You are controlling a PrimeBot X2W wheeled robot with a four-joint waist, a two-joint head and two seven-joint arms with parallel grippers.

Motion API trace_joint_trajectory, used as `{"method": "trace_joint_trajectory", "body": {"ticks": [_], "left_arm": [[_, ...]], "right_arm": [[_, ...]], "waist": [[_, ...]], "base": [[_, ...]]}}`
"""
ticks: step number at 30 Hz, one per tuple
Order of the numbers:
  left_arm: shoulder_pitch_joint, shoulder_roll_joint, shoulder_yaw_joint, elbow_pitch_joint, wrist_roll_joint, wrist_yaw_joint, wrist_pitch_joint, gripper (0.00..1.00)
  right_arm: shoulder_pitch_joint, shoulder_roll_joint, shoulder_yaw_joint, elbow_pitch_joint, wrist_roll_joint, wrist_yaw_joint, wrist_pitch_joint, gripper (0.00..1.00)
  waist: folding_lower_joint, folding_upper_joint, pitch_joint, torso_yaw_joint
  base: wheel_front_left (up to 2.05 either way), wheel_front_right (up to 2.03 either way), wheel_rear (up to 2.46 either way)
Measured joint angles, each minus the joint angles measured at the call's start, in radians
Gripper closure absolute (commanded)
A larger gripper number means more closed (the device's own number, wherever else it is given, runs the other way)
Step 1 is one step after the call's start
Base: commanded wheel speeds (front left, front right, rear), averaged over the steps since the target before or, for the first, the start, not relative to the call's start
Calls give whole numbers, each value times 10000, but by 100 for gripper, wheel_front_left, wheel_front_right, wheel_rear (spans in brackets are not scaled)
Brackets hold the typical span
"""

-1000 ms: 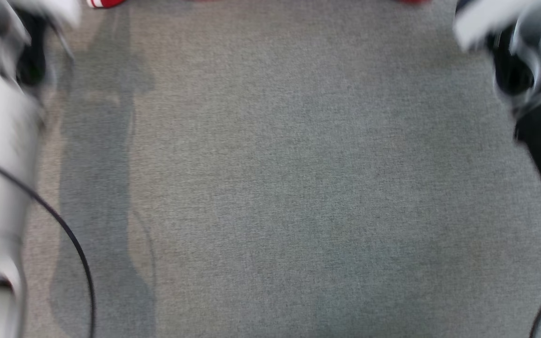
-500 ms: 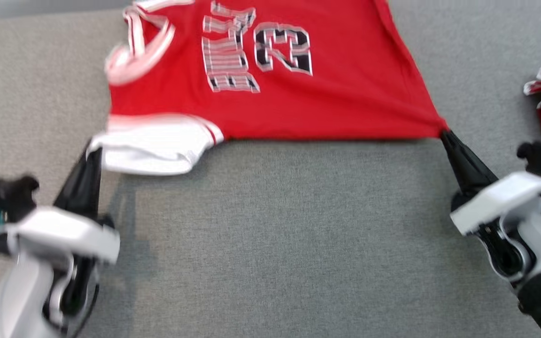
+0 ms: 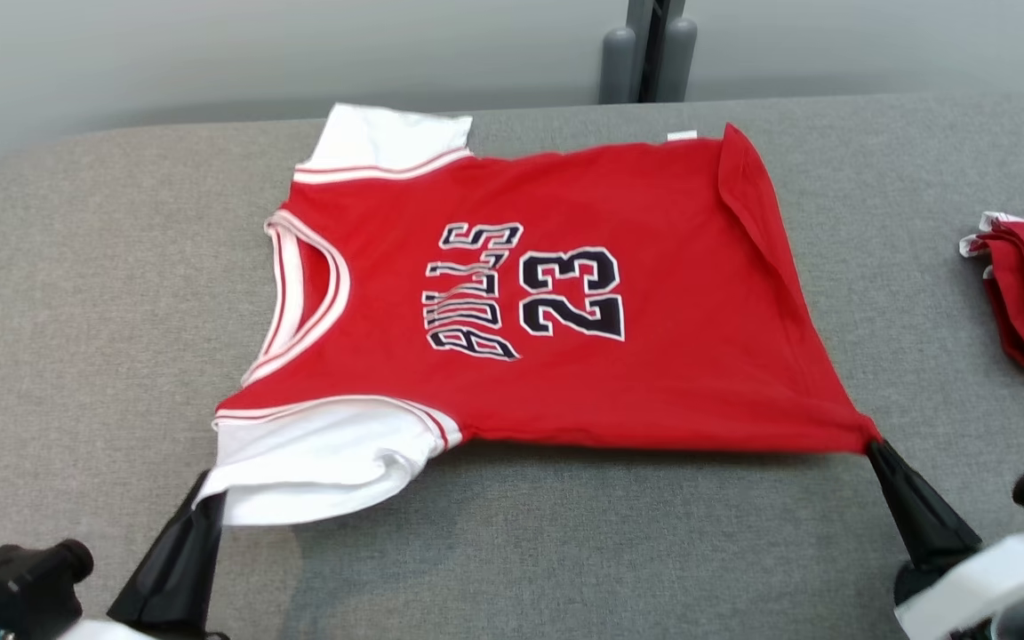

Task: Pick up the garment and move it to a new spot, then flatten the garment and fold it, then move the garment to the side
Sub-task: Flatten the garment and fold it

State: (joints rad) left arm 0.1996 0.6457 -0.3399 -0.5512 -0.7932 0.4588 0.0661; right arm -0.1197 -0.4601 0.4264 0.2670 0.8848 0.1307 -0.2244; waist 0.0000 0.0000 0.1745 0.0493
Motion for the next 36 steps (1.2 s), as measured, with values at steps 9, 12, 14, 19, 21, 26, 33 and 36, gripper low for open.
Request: {"method": "trace_joint_trajectory", "body": {"ticks": [9, 12, 14, 19, 21, 26, 33, 36], "left_arm": [[1025, 282, 251, -1235, 42, 696, 163, 100], [1087, 349, 295, -1369, 21, 713, 224, 100], [1096, 385, 297, -1361, 10, 698, 261, 100], [663, 541, 316, -1108, -61, 303, 324, 100], [213, 600, 391, -869, -105, 31, 337, 100], [-1086, 447, 456, -54, -360, -679, 265, 100], [-2853, -182, 357, 1768, -876, -1666, 111, 100], [-3348, -385, 416, 2610, -1041, -1929, -58, 100]], "right_arm": [[2445, 727, -2067, -2102, -1179, 0, 1480, 100], [2839, 1191, -2644, -2855, -1712, 0, 2148, 100], [2993, 1469, -2966, -3246, -2025, 0, 2556, 100], [2974, 1954, -3467, -3960, -2479, 0, 3707, 100], [2776, 2109, -3590, -4155, -2646, 0, 4228, 100], [1470, 2339, -3845, -4416, -2997, 0, 5262, 100], [-350, 2464, -3822, -3848, -3118, 0, 5737, 100], [-949, 2397, -3691, -3365, -3030, 0, 5697, 100]], "waist": [[0, 0, -305, 100], [0, 0, -276, 69], [0, 0, -226, 58], [0, 0, 75, 56], [0, 0, 263, 46], [0, 0, 821, -73], [0, 0, 1615, -227], [0, 0, 1907, -249]], "base": [[0, 0, 0], [0, 0, 0], [0, 0, 0], [0, 0, 0], [0, 0, 0], [0, 0, 0], [0, 0, 0], [0, 0, 0]]}}
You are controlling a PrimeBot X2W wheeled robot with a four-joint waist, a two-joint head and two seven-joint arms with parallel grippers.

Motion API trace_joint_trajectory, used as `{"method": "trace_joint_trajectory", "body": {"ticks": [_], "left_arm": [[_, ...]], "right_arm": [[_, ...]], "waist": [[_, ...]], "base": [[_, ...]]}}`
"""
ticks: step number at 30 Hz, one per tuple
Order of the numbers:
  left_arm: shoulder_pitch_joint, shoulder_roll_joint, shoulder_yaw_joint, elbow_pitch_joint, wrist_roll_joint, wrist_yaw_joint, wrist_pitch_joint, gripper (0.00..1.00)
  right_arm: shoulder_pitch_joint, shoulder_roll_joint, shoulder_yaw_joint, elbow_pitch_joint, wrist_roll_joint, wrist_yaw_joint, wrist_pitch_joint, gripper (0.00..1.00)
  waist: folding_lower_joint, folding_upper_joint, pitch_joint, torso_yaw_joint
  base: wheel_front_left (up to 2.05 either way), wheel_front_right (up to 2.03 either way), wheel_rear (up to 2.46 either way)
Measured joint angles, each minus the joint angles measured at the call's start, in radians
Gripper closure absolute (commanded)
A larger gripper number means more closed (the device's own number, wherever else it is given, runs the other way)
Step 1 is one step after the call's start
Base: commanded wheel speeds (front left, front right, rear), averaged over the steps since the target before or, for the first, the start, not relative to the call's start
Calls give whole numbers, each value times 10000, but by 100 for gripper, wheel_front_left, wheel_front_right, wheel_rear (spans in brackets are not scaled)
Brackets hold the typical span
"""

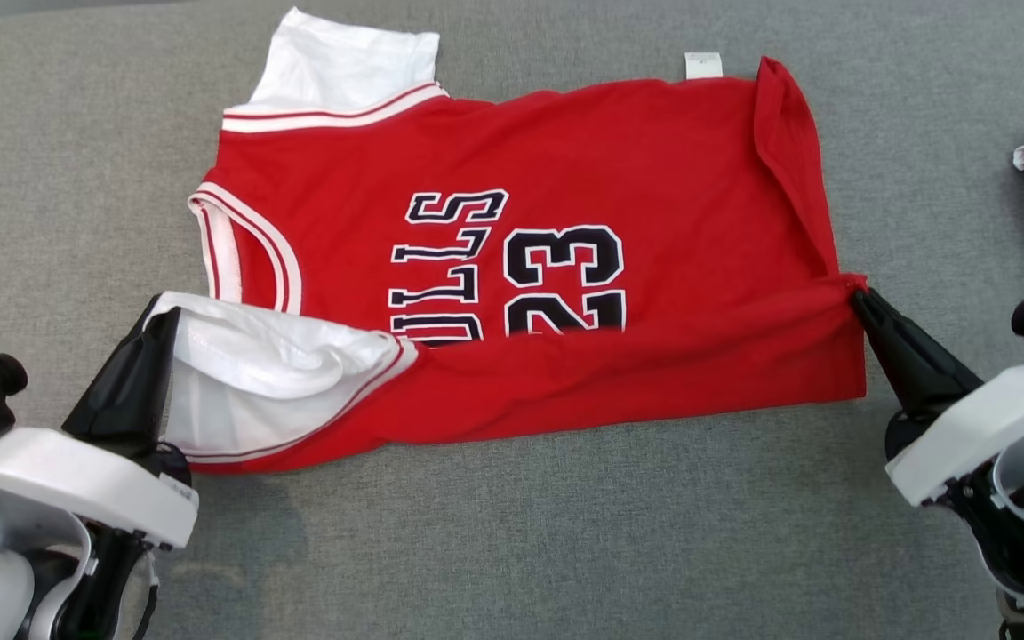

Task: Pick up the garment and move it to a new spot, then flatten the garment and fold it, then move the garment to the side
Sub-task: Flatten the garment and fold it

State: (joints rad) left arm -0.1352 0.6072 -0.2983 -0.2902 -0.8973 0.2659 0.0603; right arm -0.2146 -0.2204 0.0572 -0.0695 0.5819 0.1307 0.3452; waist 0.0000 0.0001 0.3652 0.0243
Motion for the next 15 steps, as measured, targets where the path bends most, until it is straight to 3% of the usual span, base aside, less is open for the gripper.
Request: {"method": "trace_joint_trajectory", "body": {"ticks": [13, 14, 15], "left_arm": [[-1388, -836, -309, 2510, -309, -1124, -522, 100], [-1425, -882, -330, 2685, -318, -1170, -539, 95], [-1441, -913, -364, 2844, -326, -1225, -571, 59]], "right_arm": [[-1269, -326, 840, 2188, 362, 0, -562, 100], [-1288, -334, 905, 2334, 362, 0, -587, 100], [-1298, -345, 953, 2485, 360, 0, -652, 100]], "waist": [[0, 0, 548, 70], [1, 0, 543, 50], [0, 0, 532, 31]], "base": [[0, 0, 0], [0, 0, 0], [0, 0, 0]]}}
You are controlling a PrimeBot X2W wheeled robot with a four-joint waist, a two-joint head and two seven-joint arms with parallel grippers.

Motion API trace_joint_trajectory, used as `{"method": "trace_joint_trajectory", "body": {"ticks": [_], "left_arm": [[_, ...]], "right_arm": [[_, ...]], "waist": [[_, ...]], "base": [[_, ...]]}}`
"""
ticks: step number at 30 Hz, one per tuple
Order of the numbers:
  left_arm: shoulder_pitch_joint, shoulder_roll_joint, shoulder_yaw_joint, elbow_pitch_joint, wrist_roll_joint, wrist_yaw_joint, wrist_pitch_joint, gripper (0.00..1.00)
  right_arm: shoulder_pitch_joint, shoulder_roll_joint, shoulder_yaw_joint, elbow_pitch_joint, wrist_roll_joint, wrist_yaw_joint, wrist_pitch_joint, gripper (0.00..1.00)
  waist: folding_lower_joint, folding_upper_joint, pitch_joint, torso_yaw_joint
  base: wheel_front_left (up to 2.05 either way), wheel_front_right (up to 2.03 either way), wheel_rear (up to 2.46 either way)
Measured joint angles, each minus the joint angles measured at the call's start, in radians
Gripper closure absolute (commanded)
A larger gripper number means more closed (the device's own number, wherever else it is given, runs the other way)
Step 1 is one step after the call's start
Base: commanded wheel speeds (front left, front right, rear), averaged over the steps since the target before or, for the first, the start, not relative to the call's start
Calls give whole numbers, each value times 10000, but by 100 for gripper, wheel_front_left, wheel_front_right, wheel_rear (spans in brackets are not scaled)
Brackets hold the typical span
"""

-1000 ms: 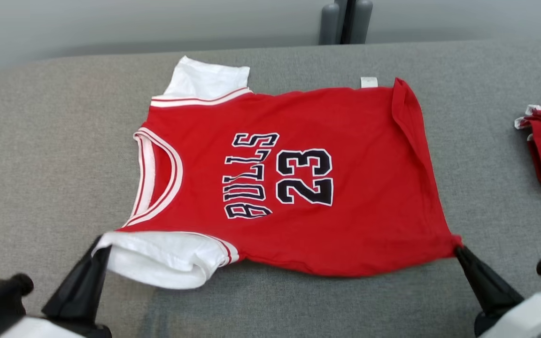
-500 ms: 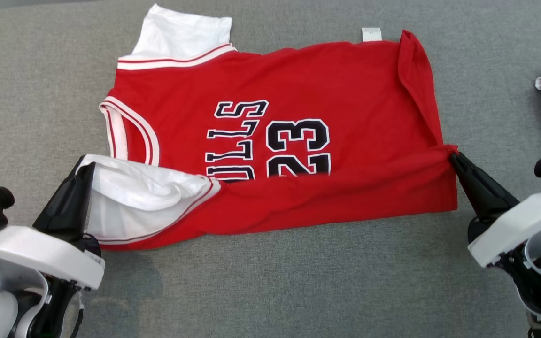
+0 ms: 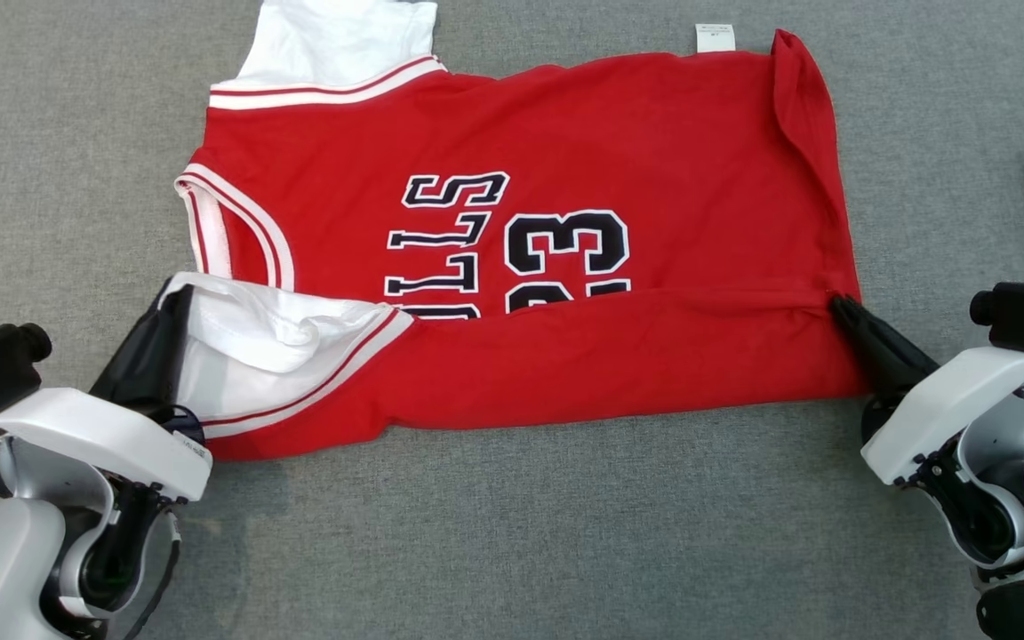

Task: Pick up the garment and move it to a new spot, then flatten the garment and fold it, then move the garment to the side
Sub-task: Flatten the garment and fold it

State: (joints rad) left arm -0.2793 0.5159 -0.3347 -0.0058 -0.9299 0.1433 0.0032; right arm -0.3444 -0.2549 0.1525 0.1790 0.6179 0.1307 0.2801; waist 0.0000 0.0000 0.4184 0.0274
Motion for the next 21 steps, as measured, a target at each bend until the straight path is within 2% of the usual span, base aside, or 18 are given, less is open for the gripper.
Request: {"method": "trace_joint_trajectory", "body": {"ticks": [1, 2, 3, 4, 5, 10, 14, 17, 21], "left_arm": [[-2, -44, -23, 151, -61, -96, -46, 11], [-7, -127, -36, 261, -71, -119, -102, 0], [-10, -182, -54, 382, -71, -190, -169, 0], [-10, -265, -42, 481, -134, -228, -263, 0], [-10, -322, -35, 560, -151, -238, -357, 0], [109, -610, 282, 773, 36, -90, -1415, 0], [359, -771, 577, 786, 366, 153, -2211, 0], [535, -819, 800, 738, 966, 303, -2516, 0], [717, -986, 1116, 591, 1975, 341, -2606, 0]], "right_arm": [[0, 13, 35, 123, 52, 0, -36, 84], [-2, 13, 94, 221, 75, 0, -115, 59], [-3, 17, 113, 301, 81, 0, -234, 21], [0, 27, 100, 374, 105, 0, -378, 21], [4, 33, 82, 422, 121, 0, -543, 0], [314, 146, -92, 372, 161, 0, -1649, 0], [755, 182, -518, 165, -370, 0, -2945, 0], [951, 249, -880, -75, -1126, 0, -3916, 0], [1222, 403, -1095, -347, -1900, 0, -4583, 0]], "waist": [[0, 0, -18, -17], [1, 0, -40, -30], [1, 0, -67, -42], [0, 0, -107, -51], [0, 0, -150, -62], [1, 0, -447, -99], [0, 0, -761, -137], [0, 0, -1008, -200], [0, 0, -1301, -293]], "base": [[0, 0, 0], [0, 0, 0], [0, 0, 0], [0, 0, 0], [0, 0, 0], [0, 0, 0], [0, 0, 0], [0, 0, 0], [0, 0, 0]]}}
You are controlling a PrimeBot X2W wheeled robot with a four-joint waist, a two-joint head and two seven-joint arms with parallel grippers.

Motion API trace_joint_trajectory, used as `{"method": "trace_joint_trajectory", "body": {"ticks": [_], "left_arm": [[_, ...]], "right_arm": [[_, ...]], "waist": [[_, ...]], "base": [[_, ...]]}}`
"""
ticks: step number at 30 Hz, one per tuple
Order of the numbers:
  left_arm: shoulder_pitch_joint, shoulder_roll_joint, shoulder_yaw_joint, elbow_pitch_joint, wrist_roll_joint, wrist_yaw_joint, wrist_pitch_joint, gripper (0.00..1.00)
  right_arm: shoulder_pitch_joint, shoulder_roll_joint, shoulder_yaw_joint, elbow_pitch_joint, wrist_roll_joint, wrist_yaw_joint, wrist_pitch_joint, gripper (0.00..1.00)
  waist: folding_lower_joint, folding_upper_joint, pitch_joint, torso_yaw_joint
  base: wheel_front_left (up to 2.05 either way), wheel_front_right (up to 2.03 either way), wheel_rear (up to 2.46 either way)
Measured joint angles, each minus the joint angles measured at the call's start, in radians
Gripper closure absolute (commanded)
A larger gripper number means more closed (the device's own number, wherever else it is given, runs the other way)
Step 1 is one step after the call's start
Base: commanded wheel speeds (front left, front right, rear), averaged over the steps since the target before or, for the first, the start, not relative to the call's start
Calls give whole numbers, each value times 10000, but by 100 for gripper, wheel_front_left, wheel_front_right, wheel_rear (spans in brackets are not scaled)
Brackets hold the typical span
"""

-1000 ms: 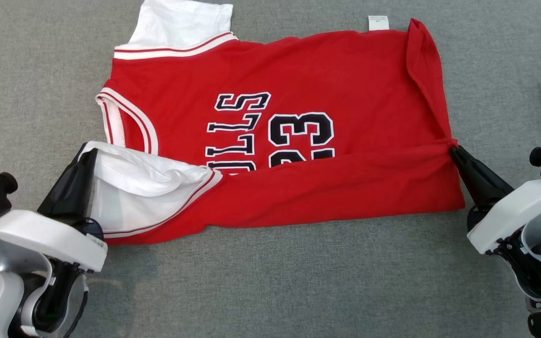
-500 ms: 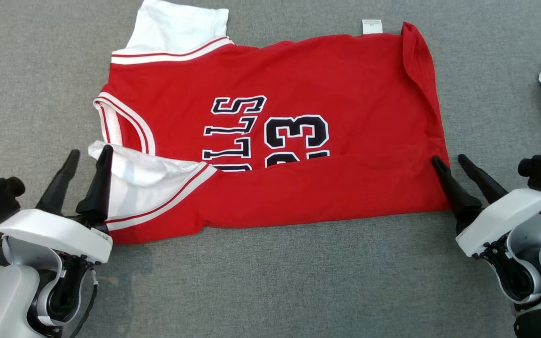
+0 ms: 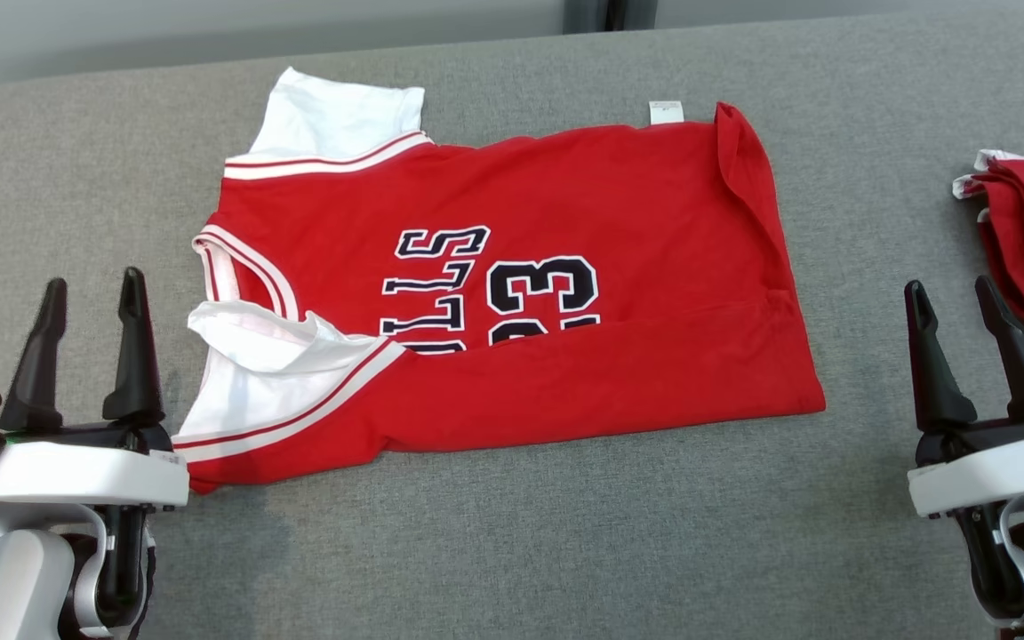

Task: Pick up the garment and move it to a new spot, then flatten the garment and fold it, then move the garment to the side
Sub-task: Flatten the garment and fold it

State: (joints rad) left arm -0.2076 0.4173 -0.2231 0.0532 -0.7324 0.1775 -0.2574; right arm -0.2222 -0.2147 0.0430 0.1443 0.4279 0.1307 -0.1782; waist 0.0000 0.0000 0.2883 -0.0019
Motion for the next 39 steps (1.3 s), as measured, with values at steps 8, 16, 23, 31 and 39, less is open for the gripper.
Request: {"method": "trace_joint_trajectory", "body": {"ticks": [8, 16, 23, 31, 39], "left_arm": [[586, -855, 1055, -146, 2090, -1101, -25, 0], [813, -1406, 1427, 470, 2846, -1906, -25, 0], [813, -1778, 1419, 938, 3204, -2280, -25, 0], [690, -2259, 1145, 2560, 3139, -2688, -25, 0], [155, -2393, 1127, 4268, 2648, -2997, -33, 0]], "right_arm": [[659, 251, -63, 13, -673, 0, -146, 0], [683, 320, -27, 77, -686, 0, 13, 0], [644, 282, 23, 326, -746, 0, 247, 0], [198, 378, 663, 1555, -635, 0, 545, 0], [-570, 472, 1185, 2755, -387, 0, 449, 0]], "waist": [[0, 0, -442, -27], [0, 0, -521, 80], [0, 0, -385, 273], [0, 0, 115, 401], [0, 0, 563, 439]], "base": [[0, 0, 0], [0, 0, 0], [0, 0, 0], [0, 0, 0], [0, 0, 0]]}}
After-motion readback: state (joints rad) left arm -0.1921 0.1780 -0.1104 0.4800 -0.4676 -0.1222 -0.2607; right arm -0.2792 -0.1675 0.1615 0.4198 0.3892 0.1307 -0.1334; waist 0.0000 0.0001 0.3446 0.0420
